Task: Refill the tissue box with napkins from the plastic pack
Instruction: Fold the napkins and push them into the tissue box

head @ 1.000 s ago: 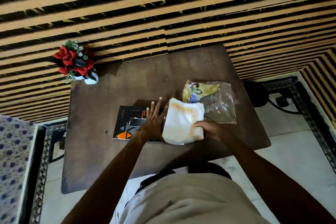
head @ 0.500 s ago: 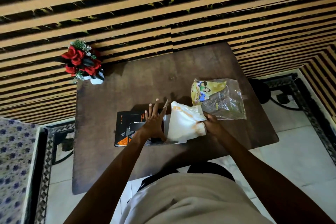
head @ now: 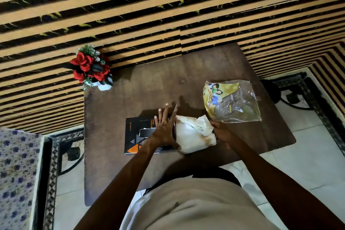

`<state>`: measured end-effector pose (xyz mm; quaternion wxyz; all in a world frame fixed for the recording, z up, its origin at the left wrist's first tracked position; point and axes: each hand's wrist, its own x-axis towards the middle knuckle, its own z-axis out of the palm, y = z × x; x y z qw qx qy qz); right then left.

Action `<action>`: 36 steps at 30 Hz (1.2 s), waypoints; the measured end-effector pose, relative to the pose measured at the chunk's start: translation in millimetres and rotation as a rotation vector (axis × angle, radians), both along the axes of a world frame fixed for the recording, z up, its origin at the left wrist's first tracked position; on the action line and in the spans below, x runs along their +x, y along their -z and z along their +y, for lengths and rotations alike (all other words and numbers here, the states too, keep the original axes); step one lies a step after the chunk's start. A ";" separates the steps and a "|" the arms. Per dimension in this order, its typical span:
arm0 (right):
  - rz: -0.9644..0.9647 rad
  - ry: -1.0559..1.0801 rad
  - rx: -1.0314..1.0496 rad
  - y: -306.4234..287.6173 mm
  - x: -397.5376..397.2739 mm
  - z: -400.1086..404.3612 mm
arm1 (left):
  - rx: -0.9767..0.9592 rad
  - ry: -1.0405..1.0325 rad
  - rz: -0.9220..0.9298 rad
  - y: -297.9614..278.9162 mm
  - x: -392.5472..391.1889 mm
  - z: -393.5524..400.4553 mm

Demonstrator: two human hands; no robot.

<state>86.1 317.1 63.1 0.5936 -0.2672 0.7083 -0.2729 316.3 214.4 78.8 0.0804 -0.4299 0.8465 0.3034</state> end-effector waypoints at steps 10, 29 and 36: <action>0.101 -0.100 0.079 0.5 12.2 -15.7 | 0.082 -0.274 0.377 7.7 16.9 5.7; -0.124 0.279 0.138 6.1 29.2 -27.7 | 0.074 0.046 0.162 3.2 36.7 -8.4; -0.281 0.441 0.205 21.9 30.8 -27.5 | 0.080 0.035 0.243 7.3 42.0 -6.4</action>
